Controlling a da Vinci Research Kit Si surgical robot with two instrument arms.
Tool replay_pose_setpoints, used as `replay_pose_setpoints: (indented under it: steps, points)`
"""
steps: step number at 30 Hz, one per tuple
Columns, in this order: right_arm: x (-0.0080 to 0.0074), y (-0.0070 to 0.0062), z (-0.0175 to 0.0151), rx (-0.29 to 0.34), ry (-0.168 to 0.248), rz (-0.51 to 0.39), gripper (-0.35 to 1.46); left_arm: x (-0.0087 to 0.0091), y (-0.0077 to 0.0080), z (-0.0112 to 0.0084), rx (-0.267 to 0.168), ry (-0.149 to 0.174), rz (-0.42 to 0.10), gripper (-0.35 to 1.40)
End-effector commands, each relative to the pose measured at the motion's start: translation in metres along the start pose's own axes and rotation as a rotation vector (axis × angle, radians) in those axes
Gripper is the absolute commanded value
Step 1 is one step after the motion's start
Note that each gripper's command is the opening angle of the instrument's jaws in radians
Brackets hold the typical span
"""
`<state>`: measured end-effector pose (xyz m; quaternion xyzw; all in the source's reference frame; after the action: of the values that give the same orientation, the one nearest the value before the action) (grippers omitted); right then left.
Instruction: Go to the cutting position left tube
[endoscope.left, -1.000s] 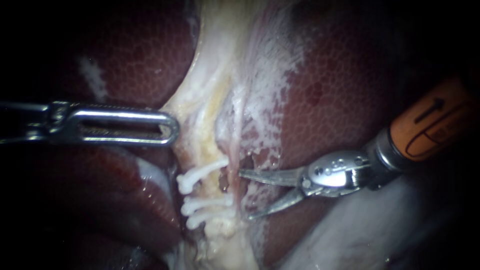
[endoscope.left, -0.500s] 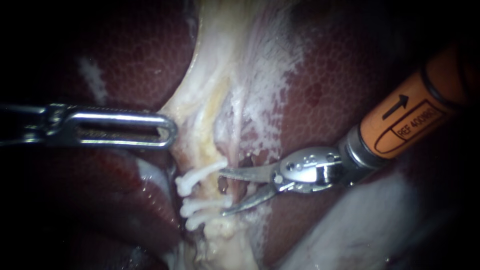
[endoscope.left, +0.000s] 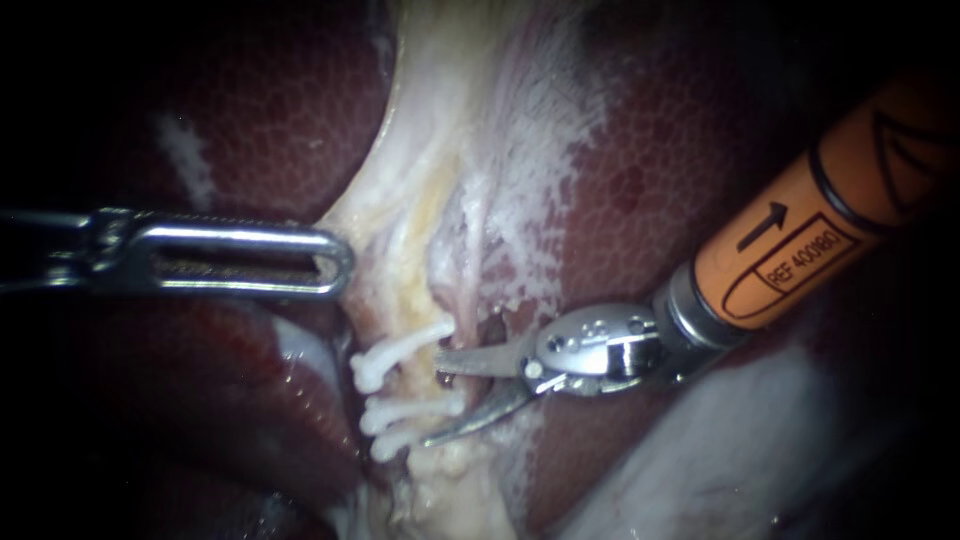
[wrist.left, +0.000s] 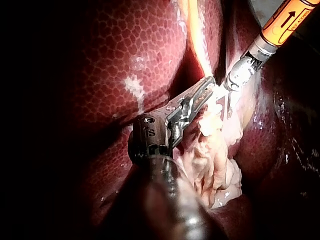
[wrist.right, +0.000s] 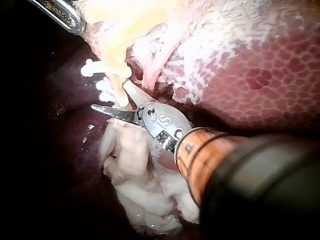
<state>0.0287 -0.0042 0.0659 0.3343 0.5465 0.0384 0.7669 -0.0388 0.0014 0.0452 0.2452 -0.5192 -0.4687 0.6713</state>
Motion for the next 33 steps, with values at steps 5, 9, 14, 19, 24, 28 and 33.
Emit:
replay_pose_setpoints:
  steps: [5,9,14,19,24,28,33]
  points:
    - [0.0004,0.0004,0.0007,0.01,0.022,0.027,1.25,0.0001,0.0001,0.0001,0.0,0.0,0.0,-0.35]
    - [0.0007,0.0007,0.0012,0.029,0.04,0.059,1.22,0.0002,0.0002,0.0002,0.0,0.0,0.001,-0.35]
    - [0.001,0.001,0.0018,0.052,0.051,0.09,1.15,0.0002,0.0002,0.0002,0.0,0.0,0.001,-0.35]
    - [0.0013,0.0012,0.0023,0.055,0.06,0.136,1.12,0.0002,0.0002,0.0002,0.0,0.0,0.001,-0.35]
    - [0.0016,0.0014,0.0023,0.068,0.068,0.169,1.0,0.0002,0.0003,0.0003,0.0,0.0,0.001,-0.35]
    - [0.0019,0.0016,0.0023,0.062,0.068,0.182,0.97,0.0002,0.0003,0.0003,0.0,0.0,0.001,-0.35]
    - [0.002,0.0017,0.0022,0.061,0.069,0.189,0.85,0.0003,0.0003,0.0003,-0.001,-0.001,0.001,-0.35]
